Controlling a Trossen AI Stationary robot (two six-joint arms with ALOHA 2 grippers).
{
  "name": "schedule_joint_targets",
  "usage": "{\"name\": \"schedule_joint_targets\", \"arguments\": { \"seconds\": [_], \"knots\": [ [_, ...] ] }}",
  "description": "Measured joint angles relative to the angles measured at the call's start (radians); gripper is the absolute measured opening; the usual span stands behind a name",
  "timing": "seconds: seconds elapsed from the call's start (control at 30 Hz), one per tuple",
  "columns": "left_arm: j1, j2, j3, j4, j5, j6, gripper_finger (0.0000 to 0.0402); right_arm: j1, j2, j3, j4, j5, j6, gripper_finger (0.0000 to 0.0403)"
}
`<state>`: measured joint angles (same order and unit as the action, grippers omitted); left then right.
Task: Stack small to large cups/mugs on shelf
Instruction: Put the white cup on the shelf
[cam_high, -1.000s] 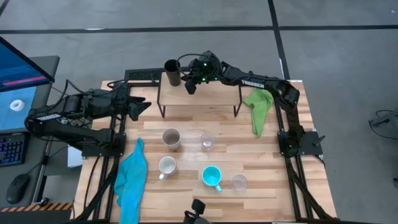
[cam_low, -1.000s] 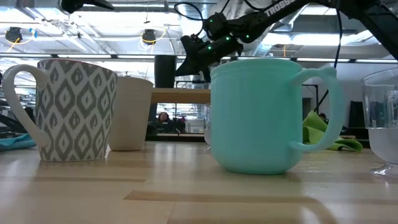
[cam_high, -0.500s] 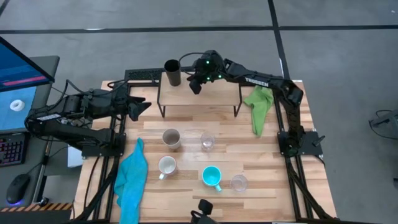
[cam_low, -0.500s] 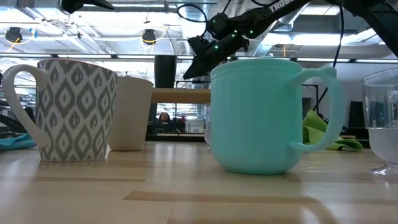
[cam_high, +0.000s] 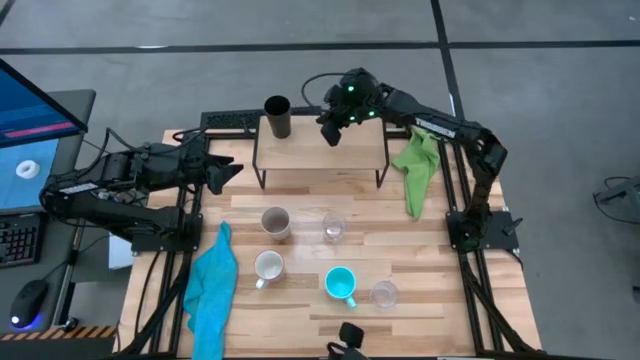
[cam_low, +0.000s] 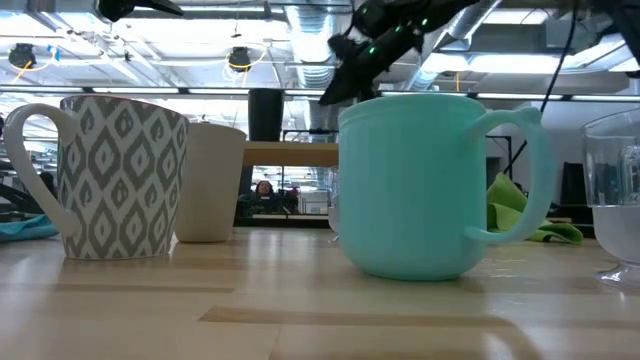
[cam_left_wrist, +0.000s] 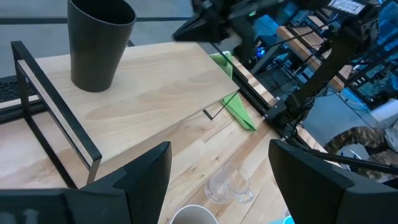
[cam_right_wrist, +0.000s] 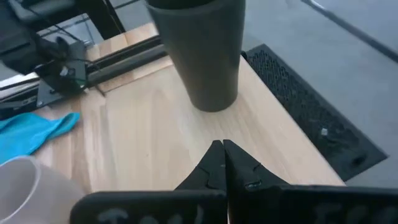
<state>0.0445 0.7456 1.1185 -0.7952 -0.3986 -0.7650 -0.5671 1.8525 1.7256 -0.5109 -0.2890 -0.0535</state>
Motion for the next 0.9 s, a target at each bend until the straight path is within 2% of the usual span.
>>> {"name": "schedule_joint_targets", "arguments": {
  "seconds": [0.33, 0.53, 0.7, 0.9],
  "knots": [
    [0.000, 0.000, 0.000, 0.000, 0.000, 0.000, 0.0261, 0.000, -0.242, 0.000, -0.250, 0.009, -0.090, 0.0006],
    [0.000, 0.000, 0.000, 0.000, 0.000, -0.013, 0.0261, 0.000, -0.381, 0.000, -0.401, 0.061, -0.130, 0.0006],
    [0.000, 0.001, 0.000, 0.001, 0.000, -0.044, 0.0261, 0.000, -0.480, 0.000, -0.505, 0.109, -0.139, 0.0006],
    [0.000, 0.008, 0.000, 0.001, -0.001, -0.077, 0.0261, 0.000, -0.567, 0.000, -0.610, 0.115, -0.142, 0.0006]
  ]
}}
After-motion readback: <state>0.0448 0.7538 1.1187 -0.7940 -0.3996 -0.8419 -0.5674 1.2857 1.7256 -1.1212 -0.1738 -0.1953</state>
